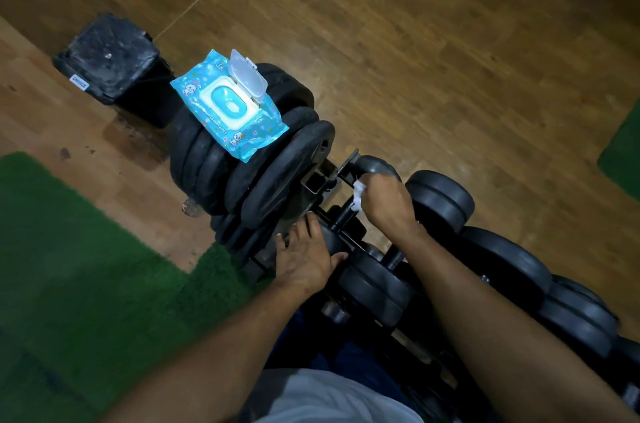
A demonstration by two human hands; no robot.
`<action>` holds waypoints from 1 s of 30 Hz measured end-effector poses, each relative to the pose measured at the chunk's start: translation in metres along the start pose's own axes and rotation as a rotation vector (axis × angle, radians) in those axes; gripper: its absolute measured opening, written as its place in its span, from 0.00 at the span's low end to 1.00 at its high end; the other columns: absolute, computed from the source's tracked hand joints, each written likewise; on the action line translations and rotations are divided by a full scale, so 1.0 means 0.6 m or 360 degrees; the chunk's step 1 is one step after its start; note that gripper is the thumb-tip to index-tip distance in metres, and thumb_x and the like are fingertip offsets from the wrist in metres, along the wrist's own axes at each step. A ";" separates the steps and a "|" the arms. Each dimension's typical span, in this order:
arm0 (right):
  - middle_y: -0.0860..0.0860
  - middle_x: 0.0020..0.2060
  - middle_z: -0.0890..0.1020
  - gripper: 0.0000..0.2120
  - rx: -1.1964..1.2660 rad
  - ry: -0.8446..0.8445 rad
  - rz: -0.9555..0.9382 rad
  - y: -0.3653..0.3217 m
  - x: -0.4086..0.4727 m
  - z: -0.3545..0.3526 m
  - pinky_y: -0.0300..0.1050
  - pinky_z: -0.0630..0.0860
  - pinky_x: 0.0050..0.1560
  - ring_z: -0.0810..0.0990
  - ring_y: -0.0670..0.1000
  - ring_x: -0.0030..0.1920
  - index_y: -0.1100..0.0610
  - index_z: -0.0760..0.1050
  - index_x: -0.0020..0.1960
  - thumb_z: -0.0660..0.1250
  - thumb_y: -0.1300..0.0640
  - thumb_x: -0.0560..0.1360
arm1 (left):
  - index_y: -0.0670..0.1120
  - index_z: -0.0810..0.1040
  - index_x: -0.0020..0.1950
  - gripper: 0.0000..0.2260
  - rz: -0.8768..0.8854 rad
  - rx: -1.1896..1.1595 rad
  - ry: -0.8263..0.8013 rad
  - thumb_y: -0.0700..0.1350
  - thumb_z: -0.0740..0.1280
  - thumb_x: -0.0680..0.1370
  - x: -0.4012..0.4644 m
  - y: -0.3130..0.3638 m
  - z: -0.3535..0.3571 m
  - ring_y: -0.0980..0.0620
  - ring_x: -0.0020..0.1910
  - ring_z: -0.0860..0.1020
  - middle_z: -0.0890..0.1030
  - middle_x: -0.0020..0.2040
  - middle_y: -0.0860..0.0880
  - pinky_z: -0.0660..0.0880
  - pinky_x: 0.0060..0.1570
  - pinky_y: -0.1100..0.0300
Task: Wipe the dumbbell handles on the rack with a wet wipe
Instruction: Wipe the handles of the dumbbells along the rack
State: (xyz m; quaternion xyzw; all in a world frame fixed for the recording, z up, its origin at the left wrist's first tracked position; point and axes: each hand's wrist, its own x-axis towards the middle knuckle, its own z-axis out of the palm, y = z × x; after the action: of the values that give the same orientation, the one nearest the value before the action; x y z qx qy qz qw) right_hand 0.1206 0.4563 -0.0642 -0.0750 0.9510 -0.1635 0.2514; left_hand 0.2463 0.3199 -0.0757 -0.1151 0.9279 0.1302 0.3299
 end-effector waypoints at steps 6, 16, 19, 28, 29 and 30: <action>0.57 0.51 0.78 0.09 -0.1015 -0.0100 -0.0490 -0.035 0.006 0.009 0.47 0.68 0.30 0.83 0.58 0.40 0.61 0.80 0.53 0.64 0.68 0.75 | 0.41 0.44 0.83 0.49 -0.0018 -0.0049 -0.0021 0.72 0.61 0.77 0.000 -0.002 0.000 0.42 0.80 0.59 0.56 0.82 0.41 0.58 0.76 0.39; 0.57 0.53 0.80 0.16 -0.1158 -0.0418 -0.0929 -0.020 0.039 0.007 0.52 0.73 0.34 0.82 0.60 0.43 0.56 0.70 0.67 0.58 0.62 0.79 | 0.42 0.44 0.83 0.50 0.0001 -0.0153 -0.0025 0.70 0.64 0.77 0.004 -0.005 0.008 0.43 0.80 0.60 0.57 0.81 0.42 0.58 0.76 0.38; 0.56 0.54 0.80 0.12 -0.1320 -0.0489 -0.0879 -0.023 0.055 -0.006 0.51 0.73 0.38 0.81 0.59 0.49 0.57 0.76 0.60 0.59 0.61 0.80 | 0.42 0.44 0.83 0.49 0.0003 -0.0167 -0.0037 0.70 0.65 0.77 0.004 -0.005 0.004 0.43 0.80 0.60 0.57 0.81 0.42 0.57 0.77 0.38; 0.51 0.40 0.74 0.10 -0.1180 -0.0827 -0.0393 -0.079 0.073 0.010 0.48 0.72 0.37 0.74 0.52 0.35 0.58 0.70 0.39 0.60 0.64 0.79 | 0.42 0.43 0.83 0.49 -0.0009 -0.0159 -0.0063 0.71 0.63 0.77 0.005 -0.003 0.002 0.43 0.80 0.60 0.57 0.81 0.42 0.56 0.77 0.38; 0.51 0.38 0.73 0.12 -0.1132 -0.0927 -0.0389 -0.082 0.078 0.012 0.48 0.71 0.36 0.70 0.50 0.33 0.57 0.68 0.36 0.60 0.64 0.78 | 0.42 0.43 0.83 0.49 -0.0004 -0.0161 -0.0062 0.70 0.63 0.77 0.005 -0.003 0.001 0.42 0.79 0.60 0.56 0.81 0.42 0.56 0.77 0.37; 0.51 0.36 0.72 0.12 -0.1099 -0.1024 -0.0403 -0.086 0.078 0.016 0.47 0.70 0.36 0.69 0.50 0.32 0.57 0.68 0.37 0.59 0.64 0.79 | 0.42 0.44 0.83 0.49 0.0003 -0.0164 -0.0061 0.70 0.63 0.78 0.004 -0.003 0.000 0.42 0.79 0.60 0.56 0.81 0.42 0.56 0.77 0.37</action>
State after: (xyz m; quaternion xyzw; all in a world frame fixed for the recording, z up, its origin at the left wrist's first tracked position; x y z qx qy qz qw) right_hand 0.0881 0.3952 -0.0751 -0.3159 0.8072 0.1637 0.4710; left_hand 0.2450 0.3178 -0.0776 -0.1284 0.9135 0.1803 0.3413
